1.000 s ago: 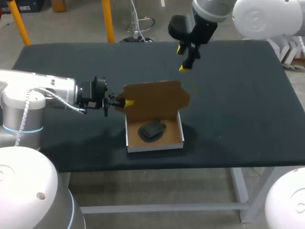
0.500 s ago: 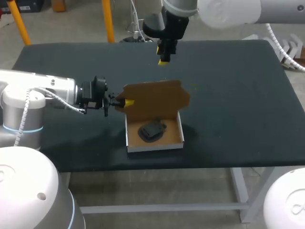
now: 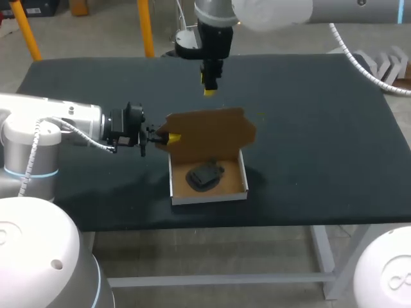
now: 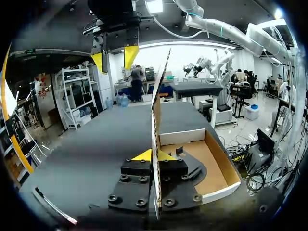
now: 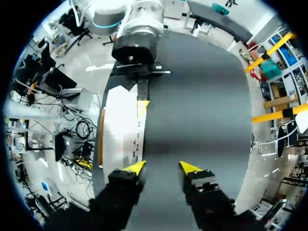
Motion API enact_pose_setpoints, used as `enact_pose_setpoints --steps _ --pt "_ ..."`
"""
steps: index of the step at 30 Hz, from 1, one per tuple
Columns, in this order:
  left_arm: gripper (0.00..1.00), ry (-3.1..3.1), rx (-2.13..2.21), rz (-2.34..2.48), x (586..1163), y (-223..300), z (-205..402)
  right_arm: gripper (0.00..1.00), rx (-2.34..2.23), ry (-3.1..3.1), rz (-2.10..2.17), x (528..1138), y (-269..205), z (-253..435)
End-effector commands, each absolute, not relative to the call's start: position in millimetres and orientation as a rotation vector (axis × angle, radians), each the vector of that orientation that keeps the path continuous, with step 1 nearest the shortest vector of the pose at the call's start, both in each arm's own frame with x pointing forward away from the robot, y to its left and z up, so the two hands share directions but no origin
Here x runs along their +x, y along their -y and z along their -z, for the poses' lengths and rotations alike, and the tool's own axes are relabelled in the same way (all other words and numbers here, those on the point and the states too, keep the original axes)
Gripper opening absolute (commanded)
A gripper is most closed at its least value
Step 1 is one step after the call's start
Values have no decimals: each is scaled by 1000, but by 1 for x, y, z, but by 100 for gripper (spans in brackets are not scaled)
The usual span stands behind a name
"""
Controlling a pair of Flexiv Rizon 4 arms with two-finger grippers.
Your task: Assemble the packaging by folding the flat box into shape, placing the metal phone stand inside, and closing the box properly
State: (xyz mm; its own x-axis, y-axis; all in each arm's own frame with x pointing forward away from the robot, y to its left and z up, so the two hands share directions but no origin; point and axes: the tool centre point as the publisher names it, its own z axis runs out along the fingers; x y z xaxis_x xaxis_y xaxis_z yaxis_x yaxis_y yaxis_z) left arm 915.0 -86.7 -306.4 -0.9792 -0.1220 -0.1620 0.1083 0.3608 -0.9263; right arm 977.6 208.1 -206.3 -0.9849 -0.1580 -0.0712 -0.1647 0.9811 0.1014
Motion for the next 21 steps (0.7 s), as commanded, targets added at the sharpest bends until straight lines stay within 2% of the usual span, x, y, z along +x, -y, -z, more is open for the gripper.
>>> enact_pose_setpoints --steps 1,21 --pt "0 -2414 -13 1671 915 87 307 46 -256 -3109 -129 977 -211 211" --pt "0 -2414 -13 1671 915 87 307 44 -266 -3123 -115 942 -207 225"
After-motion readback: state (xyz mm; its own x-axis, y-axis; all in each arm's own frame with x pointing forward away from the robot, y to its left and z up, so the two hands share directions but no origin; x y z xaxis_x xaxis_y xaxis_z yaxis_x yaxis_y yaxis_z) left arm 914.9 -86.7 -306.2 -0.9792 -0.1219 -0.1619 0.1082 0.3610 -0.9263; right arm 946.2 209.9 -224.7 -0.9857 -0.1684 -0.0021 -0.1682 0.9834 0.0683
